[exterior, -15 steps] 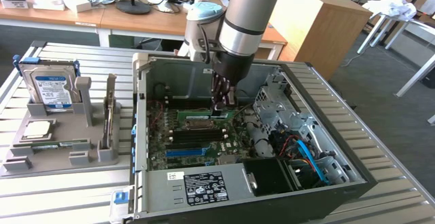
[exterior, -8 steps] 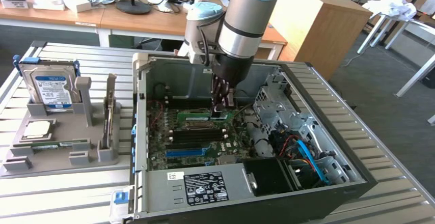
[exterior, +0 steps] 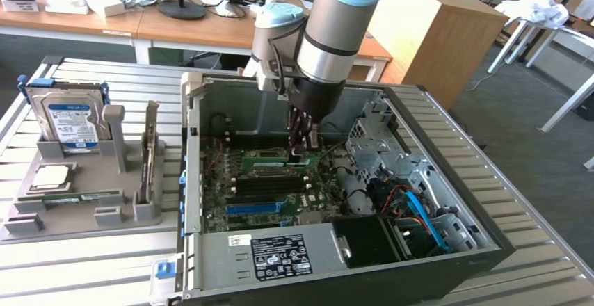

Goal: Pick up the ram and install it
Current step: 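Insert the ram into the slot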

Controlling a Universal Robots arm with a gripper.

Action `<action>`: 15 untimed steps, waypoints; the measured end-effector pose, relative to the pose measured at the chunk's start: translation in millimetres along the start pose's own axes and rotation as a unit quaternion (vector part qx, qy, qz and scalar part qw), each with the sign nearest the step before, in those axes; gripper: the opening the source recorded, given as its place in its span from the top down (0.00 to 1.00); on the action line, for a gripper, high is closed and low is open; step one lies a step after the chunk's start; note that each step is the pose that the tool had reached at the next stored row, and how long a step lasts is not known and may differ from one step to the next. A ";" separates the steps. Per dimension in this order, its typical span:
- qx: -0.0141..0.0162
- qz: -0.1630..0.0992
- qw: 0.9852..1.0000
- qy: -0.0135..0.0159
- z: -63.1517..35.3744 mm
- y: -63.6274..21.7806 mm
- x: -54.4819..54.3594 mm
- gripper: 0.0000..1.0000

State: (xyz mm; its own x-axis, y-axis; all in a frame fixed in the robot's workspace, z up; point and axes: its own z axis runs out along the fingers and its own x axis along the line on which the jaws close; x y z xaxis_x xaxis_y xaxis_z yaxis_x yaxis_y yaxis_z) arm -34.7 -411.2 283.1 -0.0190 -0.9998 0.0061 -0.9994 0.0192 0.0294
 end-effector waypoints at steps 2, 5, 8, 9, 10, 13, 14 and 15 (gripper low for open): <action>0.000 0.000 1.000 0.000 1.5 0.0 0.0 0.88; 0.000 0.000 1.000 0.000 3.3 -0.1 0.0 0.88; 0.000 0.000 1.000 0.000 3.3 -0.1 0.0 0.88; 0.000 0.000 1.000 0.000 3.3 -0.1 0.0 0.88; 0.000 0.000 1.000 0.000 3.4 -0.1 0.0 0.88; 0.000 -0.001 1.000 0.000 3.4 -0.1 0.0 0.88; 0.000 -0.001 1.000 0.000 3.4 -0.1 0.0 0.88; 0.000 -0.001 1.000 0.000 3.4 -0.1 0.0 0.88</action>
State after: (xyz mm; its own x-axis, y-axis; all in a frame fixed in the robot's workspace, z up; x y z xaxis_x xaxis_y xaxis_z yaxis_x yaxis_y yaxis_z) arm -34.7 -411.3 279.7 -0.0163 -0.9998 0.0062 -0.9994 0.0165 0.0294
